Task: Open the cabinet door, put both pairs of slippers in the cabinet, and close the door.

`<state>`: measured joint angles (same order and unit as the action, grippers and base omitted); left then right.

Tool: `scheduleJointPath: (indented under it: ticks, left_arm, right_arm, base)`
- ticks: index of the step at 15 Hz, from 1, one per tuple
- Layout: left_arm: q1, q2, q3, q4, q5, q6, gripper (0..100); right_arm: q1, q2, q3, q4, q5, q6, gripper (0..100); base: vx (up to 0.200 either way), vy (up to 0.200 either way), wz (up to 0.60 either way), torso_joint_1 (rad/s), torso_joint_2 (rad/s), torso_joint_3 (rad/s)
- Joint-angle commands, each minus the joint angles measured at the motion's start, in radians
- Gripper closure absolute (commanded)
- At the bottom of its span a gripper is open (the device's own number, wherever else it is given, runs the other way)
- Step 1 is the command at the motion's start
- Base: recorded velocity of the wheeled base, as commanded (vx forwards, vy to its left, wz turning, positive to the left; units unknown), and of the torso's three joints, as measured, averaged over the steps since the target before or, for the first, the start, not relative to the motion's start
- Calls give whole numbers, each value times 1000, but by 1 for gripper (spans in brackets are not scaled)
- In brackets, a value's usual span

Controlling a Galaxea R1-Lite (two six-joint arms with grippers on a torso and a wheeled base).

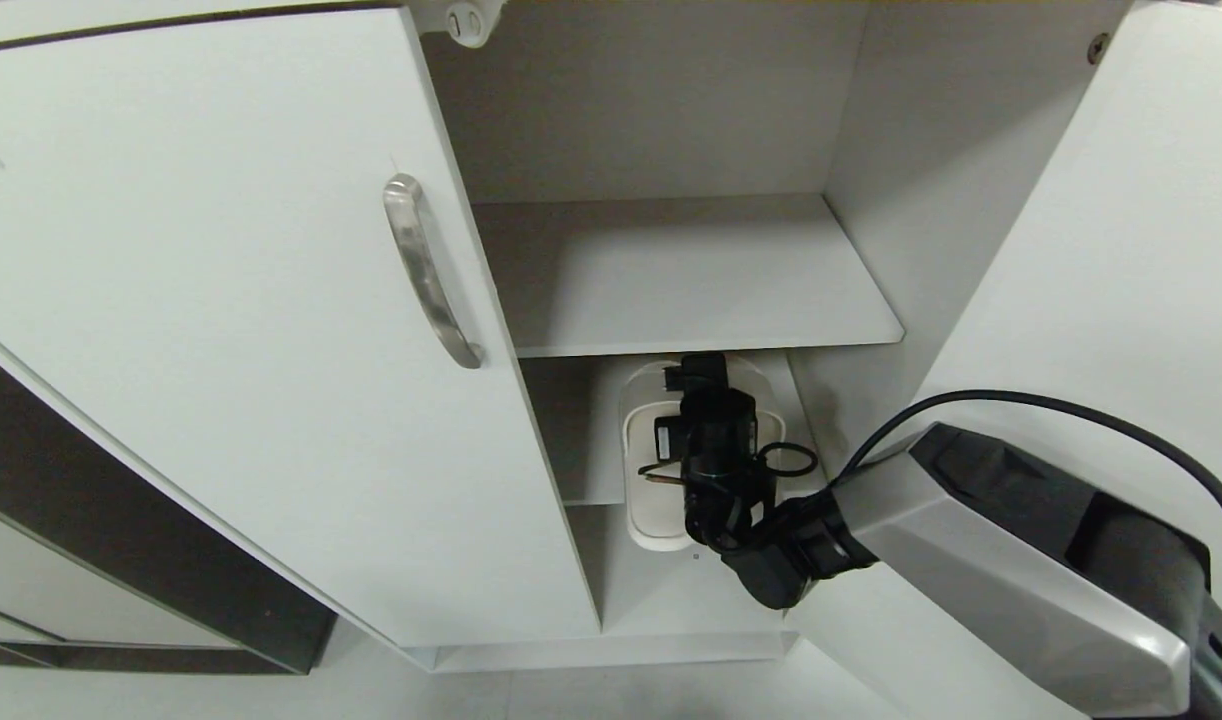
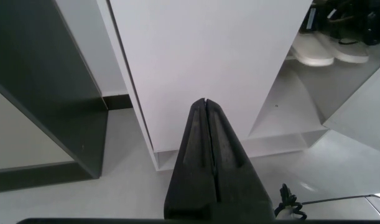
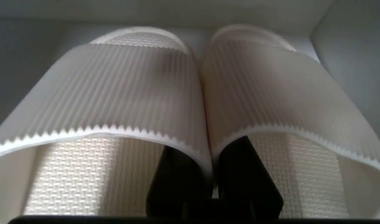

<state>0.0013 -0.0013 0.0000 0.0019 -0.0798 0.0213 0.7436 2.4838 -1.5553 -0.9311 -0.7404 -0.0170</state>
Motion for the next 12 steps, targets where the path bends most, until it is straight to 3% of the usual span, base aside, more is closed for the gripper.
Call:
scheduleJointPath:
  ticks: [1, 12]
  left_arm:
    - [0, 1, 0, 0, 0, 0, 100]
    - [0, 1, 0, 0, 0, -1, 100]
  right_arm:
    - [-20, 49, -78, 32, 3, -1, 100]
    - [-52, 121, -259, 113, 3, -12, 100]
  base:
    - [0, 0, 0, 0, 0, 0]
    - [0, 0, 0, 0, 0, 0]
